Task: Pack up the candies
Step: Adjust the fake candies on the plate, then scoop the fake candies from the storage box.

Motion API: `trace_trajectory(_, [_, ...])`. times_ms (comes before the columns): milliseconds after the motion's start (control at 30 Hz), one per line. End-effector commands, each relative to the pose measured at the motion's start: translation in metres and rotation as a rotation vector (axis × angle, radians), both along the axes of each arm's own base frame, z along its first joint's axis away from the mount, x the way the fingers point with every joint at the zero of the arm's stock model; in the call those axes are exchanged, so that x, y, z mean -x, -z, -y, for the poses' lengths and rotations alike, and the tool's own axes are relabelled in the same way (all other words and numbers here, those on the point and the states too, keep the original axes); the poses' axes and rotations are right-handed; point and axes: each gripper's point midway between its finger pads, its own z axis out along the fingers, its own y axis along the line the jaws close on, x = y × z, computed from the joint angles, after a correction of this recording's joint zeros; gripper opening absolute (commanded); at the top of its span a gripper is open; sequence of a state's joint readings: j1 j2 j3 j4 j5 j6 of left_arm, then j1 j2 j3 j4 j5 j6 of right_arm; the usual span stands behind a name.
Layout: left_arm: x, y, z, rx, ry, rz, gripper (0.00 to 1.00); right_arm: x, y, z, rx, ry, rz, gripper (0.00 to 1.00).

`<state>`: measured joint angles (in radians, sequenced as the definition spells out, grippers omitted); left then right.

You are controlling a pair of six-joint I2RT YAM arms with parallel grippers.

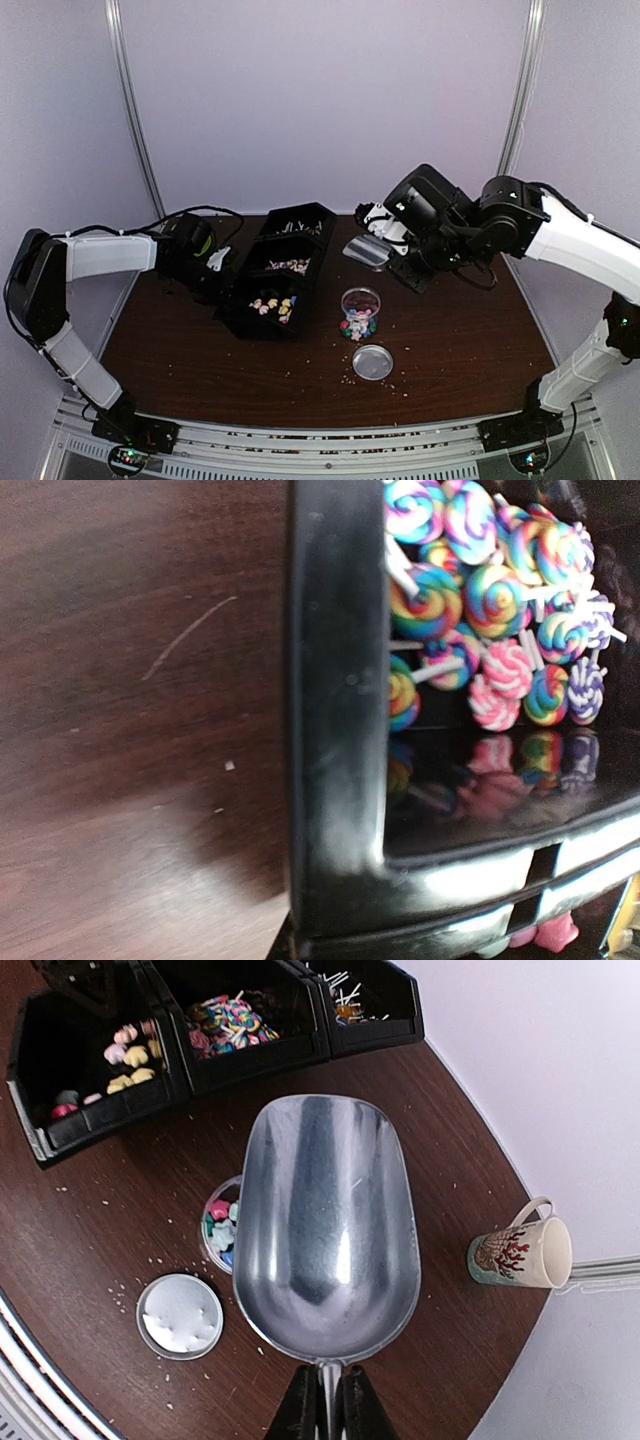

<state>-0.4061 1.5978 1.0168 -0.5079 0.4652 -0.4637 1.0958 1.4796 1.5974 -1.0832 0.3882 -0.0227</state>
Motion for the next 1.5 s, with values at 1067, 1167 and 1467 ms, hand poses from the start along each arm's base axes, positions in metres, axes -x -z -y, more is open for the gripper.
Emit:
trace_trajectory(1067, [-0.024,-0.022,0.017,-0.151,0.125,0.188,0.0,0.045,0.05,-0.102,0.335,-0.376,-0.076,0.0])
trace_trajectory(1167, [-0.022,-0.021,0.02,-0.176,0.14,0.193,0.0,0.044,0.064,-0.113,0.384,-0.381,-0.076,0.0])
trace_trajectory(1467, [-0.025,-0.027,0.012,-0.273,0.132,0.241,0.0,0.038,0.092,-0.133,0.484,-0.385,-0.055,0.0])
